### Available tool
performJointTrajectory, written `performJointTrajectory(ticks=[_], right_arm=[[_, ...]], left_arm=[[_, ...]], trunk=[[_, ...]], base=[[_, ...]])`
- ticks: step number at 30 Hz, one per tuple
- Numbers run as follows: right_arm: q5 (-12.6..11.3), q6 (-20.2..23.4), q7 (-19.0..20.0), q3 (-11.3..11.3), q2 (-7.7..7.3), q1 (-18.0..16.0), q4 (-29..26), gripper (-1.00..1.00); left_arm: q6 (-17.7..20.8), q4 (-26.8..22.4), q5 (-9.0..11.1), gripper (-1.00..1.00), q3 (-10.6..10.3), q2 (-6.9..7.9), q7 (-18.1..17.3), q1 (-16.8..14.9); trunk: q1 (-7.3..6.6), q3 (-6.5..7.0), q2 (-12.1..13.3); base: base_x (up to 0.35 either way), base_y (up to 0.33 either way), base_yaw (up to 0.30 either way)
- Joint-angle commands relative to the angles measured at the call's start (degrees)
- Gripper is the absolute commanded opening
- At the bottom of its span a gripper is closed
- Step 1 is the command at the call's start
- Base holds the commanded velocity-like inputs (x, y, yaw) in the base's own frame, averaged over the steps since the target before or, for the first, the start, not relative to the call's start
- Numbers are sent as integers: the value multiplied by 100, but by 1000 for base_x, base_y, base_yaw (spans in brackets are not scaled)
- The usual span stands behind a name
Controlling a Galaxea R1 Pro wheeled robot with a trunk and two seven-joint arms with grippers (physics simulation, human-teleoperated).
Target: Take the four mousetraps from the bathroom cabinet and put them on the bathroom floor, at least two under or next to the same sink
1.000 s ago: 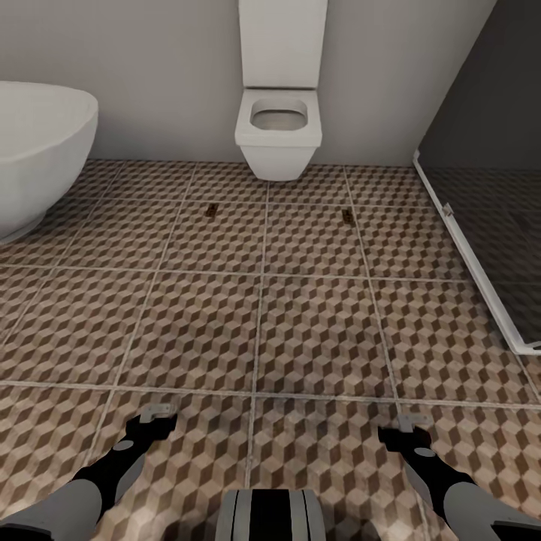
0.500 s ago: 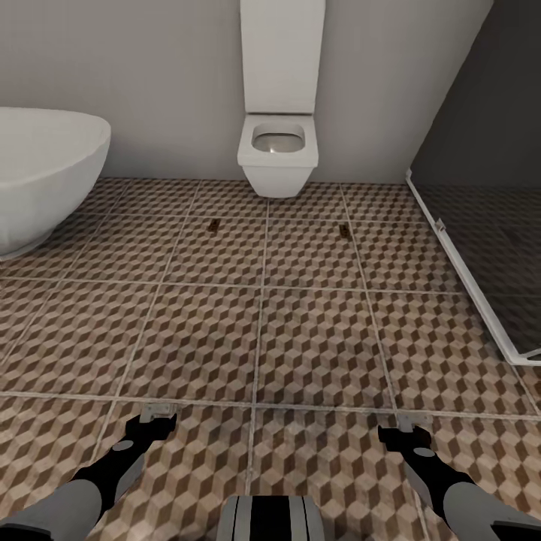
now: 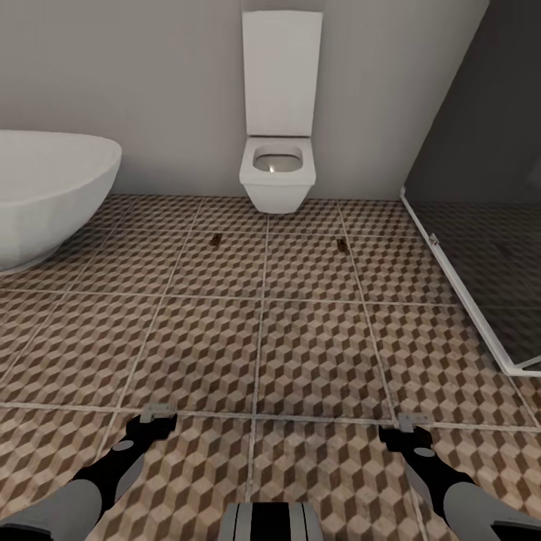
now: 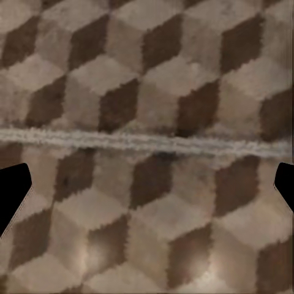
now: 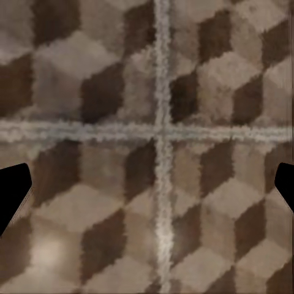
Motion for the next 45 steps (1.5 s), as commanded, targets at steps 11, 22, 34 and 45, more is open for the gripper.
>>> performJointTrajectory(ticks=[11, 22, 34, 45], right_arm=[[56, -19, -21, -35, -1, -3, 7, 100], [56, -42, -16, -34, -2, -3, 7, 100], [56, -24, -21, -34, 0, -3, 7, 100], [56, -19, -23, -34, 5, -3, 7, 100]], left_arm=[[-25, 9, 52, 100, -49, 0, -10, -2], [-20, 17, 64, 100, -49, 6, -13, -2], [-20, 72, 60, 100, -49, 0, -14, -2], [-26, 102, 59, 100, -49, -1, -14, -2]], trunk=[[-29, 241, 14], [-57, 485, 28], [-88, 751, 44], [-117, 994, 59]], base=[[0, 0, 0], [0, 0, 0], [0, 0, 0], [0, 0, 0]])
